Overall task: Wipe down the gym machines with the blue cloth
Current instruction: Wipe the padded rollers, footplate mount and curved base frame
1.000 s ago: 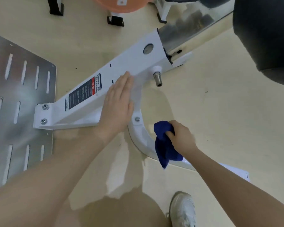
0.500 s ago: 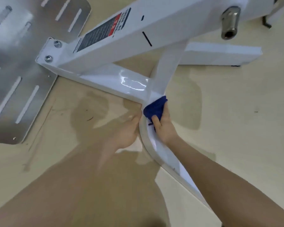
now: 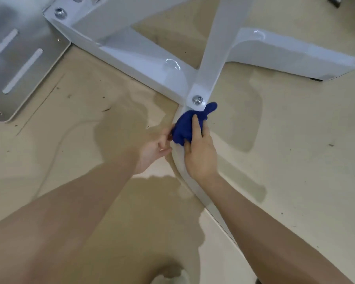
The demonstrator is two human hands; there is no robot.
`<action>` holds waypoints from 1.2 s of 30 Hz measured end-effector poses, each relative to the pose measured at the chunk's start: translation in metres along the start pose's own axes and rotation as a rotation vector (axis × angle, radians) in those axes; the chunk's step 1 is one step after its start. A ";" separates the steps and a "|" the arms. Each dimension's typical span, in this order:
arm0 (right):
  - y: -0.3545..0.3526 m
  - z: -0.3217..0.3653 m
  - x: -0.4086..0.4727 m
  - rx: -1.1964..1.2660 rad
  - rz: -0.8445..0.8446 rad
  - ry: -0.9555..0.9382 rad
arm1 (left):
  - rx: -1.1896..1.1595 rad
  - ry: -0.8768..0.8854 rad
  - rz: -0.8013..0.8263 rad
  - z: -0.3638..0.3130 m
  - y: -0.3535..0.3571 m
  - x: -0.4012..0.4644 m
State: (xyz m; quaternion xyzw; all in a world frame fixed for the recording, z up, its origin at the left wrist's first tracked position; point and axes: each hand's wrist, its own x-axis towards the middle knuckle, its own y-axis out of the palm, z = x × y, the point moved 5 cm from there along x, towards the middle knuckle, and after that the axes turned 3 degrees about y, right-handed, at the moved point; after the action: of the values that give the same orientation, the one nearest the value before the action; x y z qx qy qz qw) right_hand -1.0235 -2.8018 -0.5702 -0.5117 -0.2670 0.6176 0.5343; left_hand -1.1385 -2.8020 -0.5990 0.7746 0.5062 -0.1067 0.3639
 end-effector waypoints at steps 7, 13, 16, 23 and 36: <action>0.022 0.002 -0.036 -0.578 -0.052 -0.622 | 0.071 -0.023 0.075 0.000 -0.005 0.000; 0.001 0.060 0.038 -0.731 0.118 -0.604 | 0.258 0.054 -0.294 -0.017 -0.062 -0.019; 0.013 0.049 -0.003 -0.827 0.258 -0.710 | 0.358 0.037 -0.255 -0.011 -0.065 -0.032; 0.002 0.068 0.046 -0.892 0.145 -0.641 | 0.494 0.013 -0.153 0.007 -0.036 -0.035; 0.029 0.049 0.004 -0.969 0.112 -0.837 | 0.290 -0.061 -0.417 0.015 -0.042 -0.023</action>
State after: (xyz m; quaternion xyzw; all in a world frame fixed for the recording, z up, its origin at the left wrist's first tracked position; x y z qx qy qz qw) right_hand -1.0794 -2.7954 -0.5810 -0.4238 -0.6747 0.6014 0.0601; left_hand -1.1819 -2.8190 -0.6165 0.6939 0.6232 -0.2744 0.2341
